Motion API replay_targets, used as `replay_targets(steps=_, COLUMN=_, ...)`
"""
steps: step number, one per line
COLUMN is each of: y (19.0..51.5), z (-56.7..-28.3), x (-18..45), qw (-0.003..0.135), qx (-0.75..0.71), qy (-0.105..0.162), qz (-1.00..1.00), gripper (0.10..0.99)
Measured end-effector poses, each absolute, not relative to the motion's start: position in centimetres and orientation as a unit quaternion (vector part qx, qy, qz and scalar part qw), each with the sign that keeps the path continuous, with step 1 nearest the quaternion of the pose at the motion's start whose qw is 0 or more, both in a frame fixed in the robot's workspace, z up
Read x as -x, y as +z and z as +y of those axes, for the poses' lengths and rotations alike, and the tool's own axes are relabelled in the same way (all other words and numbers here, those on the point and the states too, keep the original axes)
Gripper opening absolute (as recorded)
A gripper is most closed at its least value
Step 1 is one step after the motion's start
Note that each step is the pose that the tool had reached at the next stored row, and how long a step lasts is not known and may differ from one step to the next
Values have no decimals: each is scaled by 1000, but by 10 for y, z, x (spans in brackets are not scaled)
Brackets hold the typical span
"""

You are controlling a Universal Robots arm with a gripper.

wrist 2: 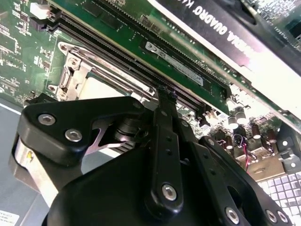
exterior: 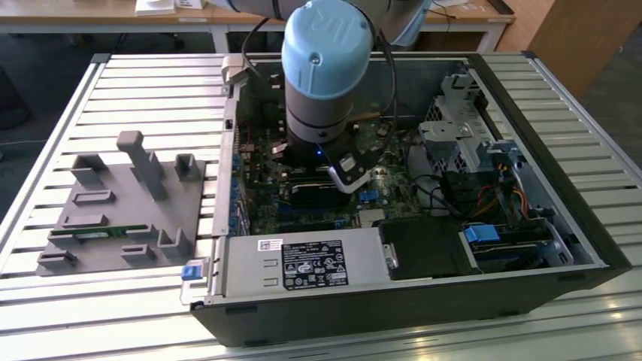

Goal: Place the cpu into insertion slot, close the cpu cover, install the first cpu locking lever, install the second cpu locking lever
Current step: 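Install the second cpu locking lever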

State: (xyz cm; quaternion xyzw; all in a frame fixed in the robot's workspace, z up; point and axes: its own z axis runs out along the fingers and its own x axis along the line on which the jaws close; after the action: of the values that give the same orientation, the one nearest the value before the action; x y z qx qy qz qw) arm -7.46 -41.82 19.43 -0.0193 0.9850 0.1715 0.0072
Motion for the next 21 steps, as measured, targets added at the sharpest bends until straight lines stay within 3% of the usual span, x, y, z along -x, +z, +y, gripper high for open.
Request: replay_targets(steps=21, y=186, z=-407, x=80, qw=8, qx=19, qy=185, qz=983, gripper=122)
